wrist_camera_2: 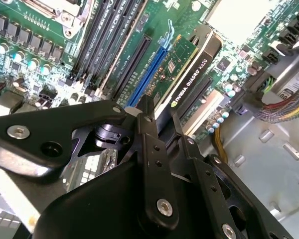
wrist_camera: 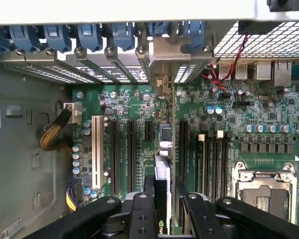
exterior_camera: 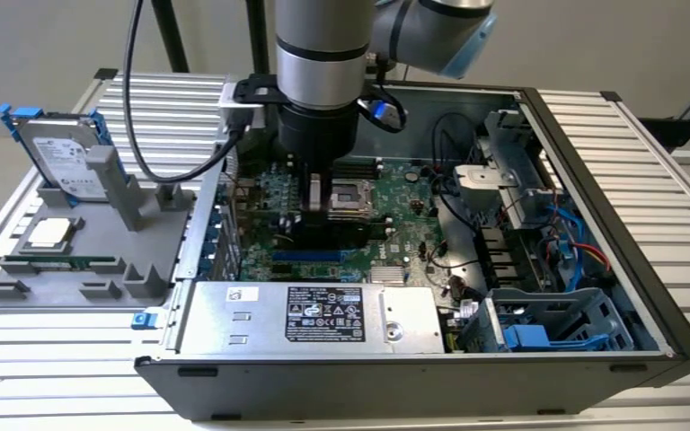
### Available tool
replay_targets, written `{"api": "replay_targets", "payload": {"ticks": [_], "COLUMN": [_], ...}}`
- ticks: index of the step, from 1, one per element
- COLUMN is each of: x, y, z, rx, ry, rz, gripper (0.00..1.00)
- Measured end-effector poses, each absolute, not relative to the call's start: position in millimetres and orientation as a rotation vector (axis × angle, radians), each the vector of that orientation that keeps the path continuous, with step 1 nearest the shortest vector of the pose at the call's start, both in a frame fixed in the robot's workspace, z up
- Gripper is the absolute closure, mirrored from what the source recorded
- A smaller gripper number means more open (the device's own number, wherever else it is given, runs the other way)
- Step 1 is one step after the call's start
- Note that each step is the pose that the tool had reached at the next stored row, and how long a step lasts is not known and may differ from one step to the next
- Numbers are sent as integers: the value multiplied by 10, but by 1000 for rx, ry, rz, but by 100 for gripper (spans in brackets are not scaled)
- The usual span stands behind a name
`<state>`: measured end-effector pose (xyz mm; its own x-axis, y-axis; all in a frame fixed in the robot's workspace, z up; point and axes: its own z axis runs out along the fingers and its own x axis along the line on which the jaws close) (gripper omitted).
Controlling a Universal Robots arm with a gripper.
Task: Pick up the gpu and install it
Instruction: 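Insert the gpu into the slot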
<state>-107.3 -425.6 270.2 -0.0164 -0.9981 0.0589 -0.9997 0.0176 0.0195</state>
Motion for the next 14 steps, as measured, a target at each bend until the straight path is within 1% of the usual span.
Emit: {"api": "replay_targets", "payload": {"ticks": [14], "x": [-1093], "y": [-4256], "z": [2616], "rx": [2163], "ry": [-2200], "rz": [42], "gripper": [100]}}
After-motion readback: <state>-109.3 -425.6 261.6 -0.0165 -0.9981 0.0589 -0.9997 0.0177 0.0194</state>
